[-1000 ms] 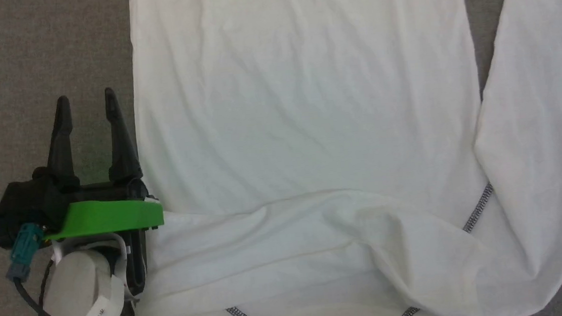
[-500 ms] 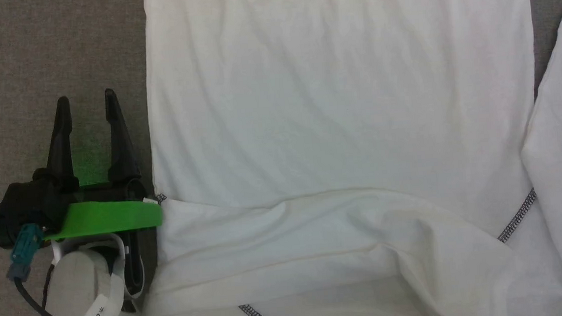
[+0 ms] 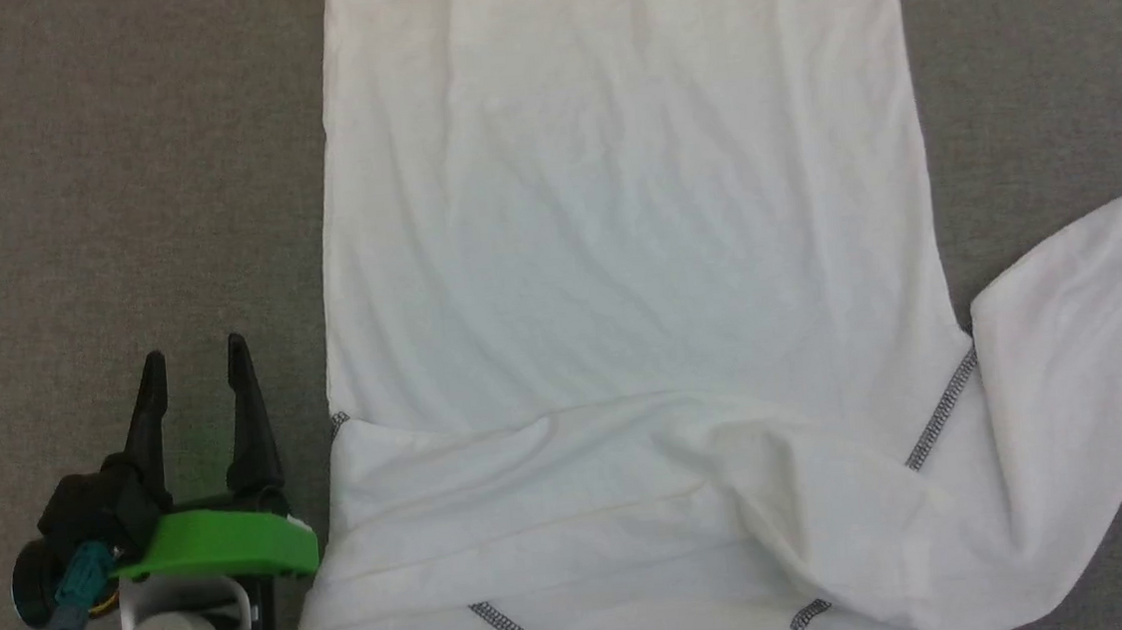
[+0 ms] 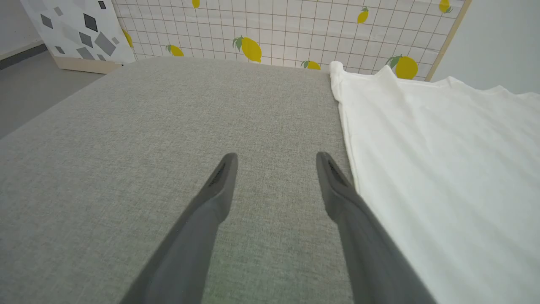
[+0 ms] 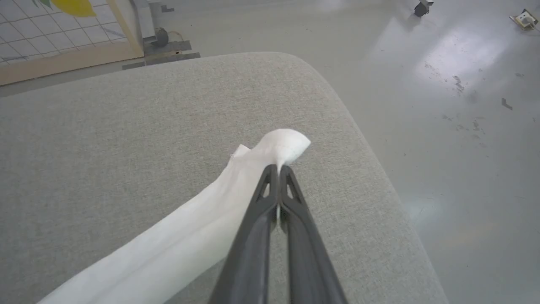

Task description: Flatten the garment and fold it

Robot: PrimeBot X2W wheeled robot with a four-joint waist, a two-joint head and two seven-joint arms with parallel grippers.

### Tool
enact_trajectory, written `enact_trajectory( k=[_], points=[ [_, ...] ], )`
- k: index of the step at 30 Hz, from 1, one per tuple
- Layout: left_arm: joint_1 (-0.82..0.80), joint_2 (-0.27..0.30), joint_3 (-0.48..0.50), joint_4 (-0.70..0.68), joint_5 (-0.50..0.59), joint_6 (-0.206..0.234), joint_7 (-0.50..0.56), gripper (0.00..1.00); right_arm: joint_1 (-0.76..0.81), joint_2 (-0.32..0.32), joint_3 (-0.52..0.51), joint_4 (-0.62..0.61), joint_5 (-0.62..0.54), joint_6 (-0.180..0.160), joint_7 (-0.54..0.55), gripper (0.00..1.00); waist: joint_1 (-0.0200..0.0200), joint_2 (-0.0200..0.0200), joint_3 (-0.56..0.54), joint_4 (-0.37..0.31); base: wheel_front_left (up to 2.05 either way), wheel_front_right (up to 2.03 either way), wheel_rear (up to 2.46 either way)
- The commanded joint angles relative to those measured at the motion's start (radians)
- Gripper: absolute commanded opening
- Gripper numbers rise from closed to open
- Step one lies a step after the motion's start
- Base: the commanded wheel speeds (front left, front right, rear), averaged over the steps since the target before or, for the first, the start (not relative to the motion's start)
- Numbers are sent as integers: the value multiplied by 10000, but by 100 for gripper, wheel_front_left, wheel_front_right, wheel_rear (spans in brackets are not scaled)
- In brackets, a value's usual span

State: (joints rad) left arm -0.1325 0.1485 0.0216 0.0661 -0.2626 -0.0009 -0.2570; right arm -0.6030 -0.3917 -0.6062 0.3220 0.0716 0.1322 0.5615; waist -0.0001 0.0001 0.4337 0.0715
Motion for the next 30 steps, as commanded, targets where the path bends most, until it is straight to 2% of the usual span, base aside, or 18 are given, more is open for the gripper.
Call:
enact_trajectory(
  k=[1,8,16,20,24,30],
  points=[
    [231,30,51,53,53,-68,-46,100,482,-70,-138,-135,68,-15,-109,0,1,-1,-1395,-763,0,0,0],
    [899,-13,69,112,-104,-20,30,100,2189,-89,-515,-1571,422,-15,-261,0,1,-1,-2331,-1121,0,0,0],
    [1333,-6,-71,25,-164,-8,252,100,3871,427,382,-5041,1174,-15,314,0,1,-1,-2868,-1265,0,0,0],
    [1386,27,-121,-41,-182,-6,310,100,4494,787,1399,-6828,1448,-15,695,0,1,-1,-2948,-1229,0,0,0],
    [1385,93,-164,-68,-190,-21,364,100,4757,1025,2827,-8332,1414,-15,1086,0,1,-1,-2980,-1090,0,0,0],
    [1294,109,-290,-30,-173,-13,380,100,4386,1110,6105,-9371,1077,-15,1436,0,1,-1,-2935,-861,0,0,0]
  ],
)
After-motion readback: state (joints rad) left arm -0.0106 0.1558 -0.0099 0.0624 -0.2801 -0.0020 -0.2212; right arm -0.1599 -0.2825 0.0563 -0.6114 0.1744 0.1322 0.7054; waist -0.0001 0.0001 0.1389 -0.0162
